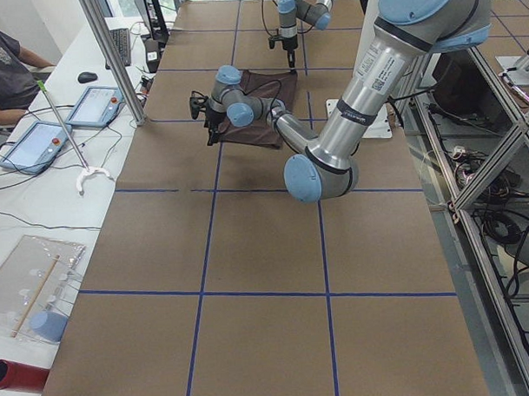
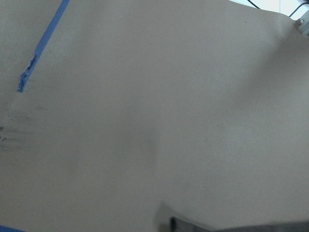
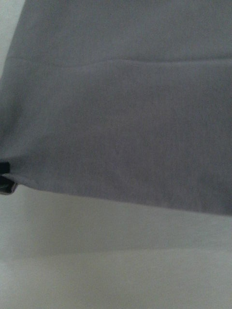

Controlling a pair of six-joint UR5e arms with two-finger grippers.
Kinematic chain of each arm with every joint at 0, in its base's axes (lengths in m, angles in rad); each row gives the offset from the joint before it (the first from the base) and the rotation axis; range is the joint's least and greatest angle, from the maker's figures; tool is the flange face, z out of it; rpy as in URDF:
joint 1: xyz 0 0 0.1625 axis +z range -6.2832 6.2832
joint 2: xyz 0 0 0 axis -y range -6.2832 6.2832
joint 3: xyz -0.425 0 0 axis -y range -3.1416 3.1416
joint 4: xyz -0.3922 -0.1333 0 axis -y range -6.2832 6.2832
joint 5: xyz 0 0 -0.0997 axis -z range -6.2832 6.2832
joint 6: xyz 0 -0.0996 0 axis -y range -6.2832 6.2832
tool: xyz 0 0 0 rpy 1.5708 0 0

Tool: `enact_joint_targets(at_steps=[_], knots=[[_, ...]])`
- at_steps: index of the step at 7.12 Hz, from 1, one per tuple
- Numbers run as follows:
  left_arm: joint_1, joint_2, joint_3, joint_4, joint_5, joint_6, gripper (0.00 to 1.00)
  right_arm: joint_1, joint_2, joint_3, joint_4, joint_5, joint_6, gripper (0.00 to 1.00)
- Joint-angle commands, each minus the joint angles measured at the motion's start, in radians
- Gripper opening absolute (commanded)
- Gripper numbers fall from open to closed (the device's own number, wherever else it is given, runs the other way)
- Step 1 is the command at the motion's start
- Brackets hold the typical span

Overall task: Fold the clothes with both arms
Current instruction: 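Drag the folded shirt with the right gripper toward the robot, then move the left gripper to the shirt's near edge while the right gripper holds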

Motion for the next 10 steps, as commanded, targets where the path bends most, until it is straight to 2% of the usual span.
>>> enact_joint_targets(at_steps=[1, 2, 3, 4, 5, 6, 8, 9, 10], knots=[[0.000, 0.001, 0.000, 0.000, 0.000, 0.000, 1.00, -0.213, -0.181, 0.150, 0.001, -0.001, 0.015, 0.00], [0.000, 0.002, 0.000, 0.000, -0.002, 0.000, 1.00, -0.260, -0.208, 0.174, 0.003, 0.007, 0.028, 0.28], [0.002, 0.001, -0.002, 0.000, -0.005, 0.000, 1.00, -0.268, -0.198, 0.180, 0.003, 0.001, 0.053, 0.99], [0.024, 0.001, -0.020, 0.003, -0.043, -0.002, 1.00, -0.227, -0.176, 0.182, 0.004, -0.001, 0.055, 1.00], [0.053, 0.021, -0.072, 0.013, -0.120, -0.049, 1.00, -0.140, -0.121, 0.180, 0.004, -0.002, 0.057, 1.00], [0.099, 0.042, -0.128, 0.022, -0.182, -0.168, 1.00, -0.050, -0.095, 0.180, 0.004, -0.001, 0.057, 1.00], [0.281, 0.093, -0.303, 0.158, -0.148, -0.396, 1.00, 0.110, -0.031, 0.172, 0.004, 0.005, 0.055, 1.00], [0.366, 0.093, -0.339, 0.208, -0.106, -0.485, 0.98, 0.143, -0.014, 0.168, 0.004, 0.004, 0.052, 1.00], [0.386, 0.093, -0.344, 0.214, -0.103, -0.538, 0.94, 0.149, -0.007, 0.163, 0.003, -0.002, 0.054, 1.00]])
